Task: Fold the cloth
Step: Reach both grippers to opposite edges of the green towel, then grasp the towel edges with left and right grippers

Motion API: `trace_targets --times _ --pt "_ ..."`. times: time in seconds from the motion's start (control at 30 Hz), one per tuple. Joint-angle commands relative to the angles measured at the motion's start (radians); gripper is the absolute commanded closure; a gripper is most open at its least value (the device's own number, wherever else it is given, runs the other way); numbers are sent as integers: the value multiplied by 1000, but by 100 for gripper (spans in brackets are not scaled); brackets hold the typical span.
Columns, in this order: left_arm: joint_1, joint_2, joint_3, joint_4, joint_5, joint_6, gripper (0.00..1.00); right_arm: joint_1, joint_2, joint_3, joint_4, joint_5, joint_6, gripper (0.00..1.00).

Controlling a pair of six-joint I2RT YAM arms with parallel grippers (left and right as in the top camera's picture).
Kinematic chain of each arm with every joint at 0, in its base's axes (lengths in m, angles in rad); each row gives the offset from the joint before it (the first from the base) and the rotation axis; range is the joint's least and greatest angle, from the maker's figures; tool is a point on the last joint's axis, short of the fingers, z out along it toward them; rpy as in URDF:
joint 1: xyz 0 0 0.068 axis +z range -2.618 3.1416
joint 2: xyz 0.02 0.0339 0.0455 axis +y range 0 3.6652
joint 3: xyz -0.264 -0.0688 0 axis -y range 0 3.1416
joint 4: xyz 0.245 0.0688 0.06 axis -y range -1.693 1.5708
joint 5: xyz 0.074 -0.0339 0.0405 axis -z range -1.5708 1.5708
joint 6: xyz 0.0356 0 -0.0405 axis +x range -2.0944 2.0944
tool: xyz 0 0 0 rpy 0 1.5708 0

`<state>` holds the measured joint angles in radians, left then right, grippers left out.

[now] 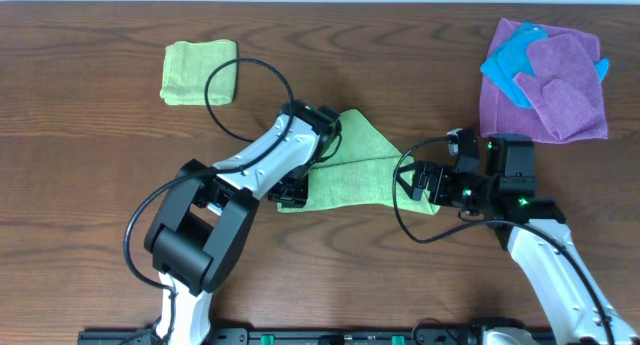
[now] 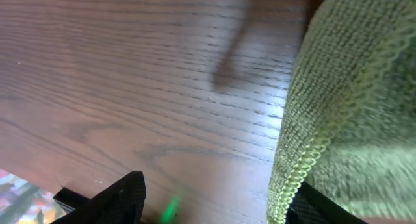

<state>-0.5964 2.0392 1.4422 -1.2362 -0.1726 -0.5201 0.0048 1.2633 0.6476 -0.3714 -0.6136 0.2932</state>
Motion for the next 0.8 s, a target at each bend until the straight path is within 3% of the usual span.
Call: trace_targets --times 0.0,0.37,0.77 --pt "2 -6 10 -1 -29 -8 32 -3 7 5 -34 -4 -17 1" --pt "0 -6 8 135 21 -45 30 18 78 2 -66 -21 -49 4" --pt "0 -5 -1 182 19 -45 35 32 262 2 88 -45 -74 8"
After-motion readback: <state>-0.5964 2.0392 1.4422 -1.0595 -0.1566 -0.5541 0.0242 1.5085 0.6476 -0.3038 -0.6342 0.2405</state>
